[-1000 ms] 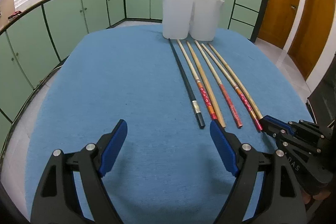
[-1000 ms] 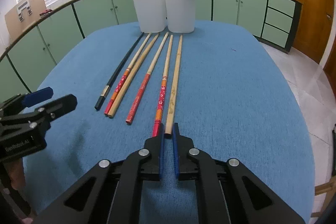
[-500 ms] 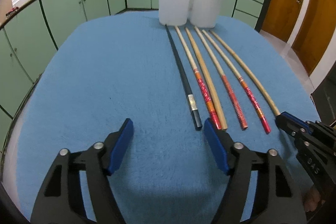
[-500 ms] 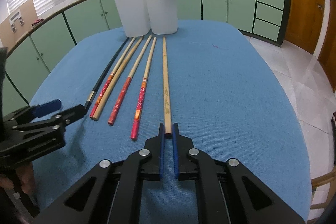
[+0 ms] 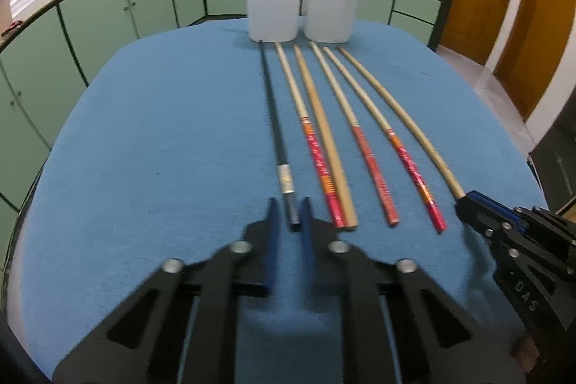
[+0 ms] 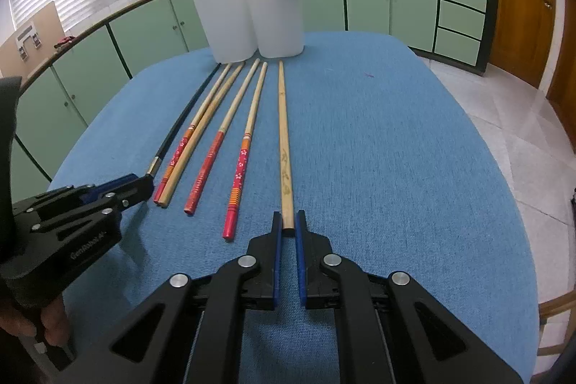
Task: Organize utensils
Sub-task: 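Grasp a plain bamboo chopstick with right tool while left tool grasps the black chopstick, then lift both held chopsticks and carry them above the white holder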
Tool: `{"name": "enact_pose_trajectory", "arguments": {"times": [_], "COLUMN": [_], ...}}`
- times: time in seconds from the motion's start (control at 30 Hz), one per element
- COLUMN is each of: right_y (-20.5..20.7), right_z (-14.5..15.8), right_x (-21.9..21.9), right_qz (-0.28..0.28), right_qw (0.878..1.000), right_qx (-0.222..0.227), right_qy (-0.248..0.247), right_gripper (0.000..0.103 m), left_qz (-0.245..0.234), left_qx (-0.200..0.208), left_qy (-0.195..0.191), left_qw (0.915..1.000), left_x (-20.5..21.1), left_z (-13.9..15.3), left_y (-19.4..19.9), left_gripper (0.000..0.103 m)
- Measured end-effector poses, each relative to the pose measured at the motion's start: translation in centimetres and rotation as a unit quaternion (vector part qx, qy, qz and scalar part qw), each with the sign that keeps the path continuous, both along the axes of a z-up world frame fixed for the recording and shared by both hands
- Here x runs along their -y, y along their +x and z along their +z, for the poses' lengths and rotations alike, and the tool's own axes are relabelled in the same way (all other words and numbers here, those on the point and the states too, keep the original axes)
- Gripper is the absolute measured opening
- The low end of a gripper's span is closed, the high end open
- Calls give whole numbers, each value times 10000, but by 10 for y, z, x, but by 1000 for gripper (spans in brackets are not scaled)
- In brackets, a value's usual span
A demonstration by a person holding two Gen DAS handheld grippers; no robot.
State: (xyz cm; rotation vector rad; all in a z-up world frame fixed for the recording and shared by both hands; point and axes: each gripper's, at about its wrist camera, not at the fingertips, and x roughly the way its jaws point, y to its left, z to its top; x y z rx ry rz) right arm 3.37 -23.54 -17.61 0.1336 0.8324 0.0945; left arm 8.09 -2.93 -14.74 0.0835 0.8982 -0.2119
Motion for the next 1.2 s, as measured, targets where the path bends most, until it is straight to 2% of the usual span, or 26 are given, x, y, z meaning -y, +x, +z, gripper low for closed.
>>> {"name": "enact_pose_trajectory", "arguments": {"times": [0.2,0.4,0.53,0.87,1.03,1.2], "right_y": [-3,-13,-18,-22,-13,-1], "right_z": [3,25,49,125,152,172], "right_x": [-2,1,6,22,29,34], "right_qz": [21,59,38,-16,22,82], "right_qw": [10000,9992,9978,9881,9844,9826], "right_qx": [40,325,611,1521,1760,1844], "right_qy": [-61,-223,-272,-228,27,192], "right_gripper": [7,7,7,7,7,7], "left_qz": [50,17,36,95,112,104], "left_qx": [-53,346,733,1646,1867,1925], "left_qy": [-113,54,111,-182,-454,-642], "left_qw": [9999,9994,9972,9861,9813,9791], "left_x": [-6,-15,-20,-30,-35,-36], "left_z": [6,35,64,145,173,186], "left_y": [-4,-20,-28,-28,-18,-11], "left_gripper": [6,6,6,6,6,6]}}
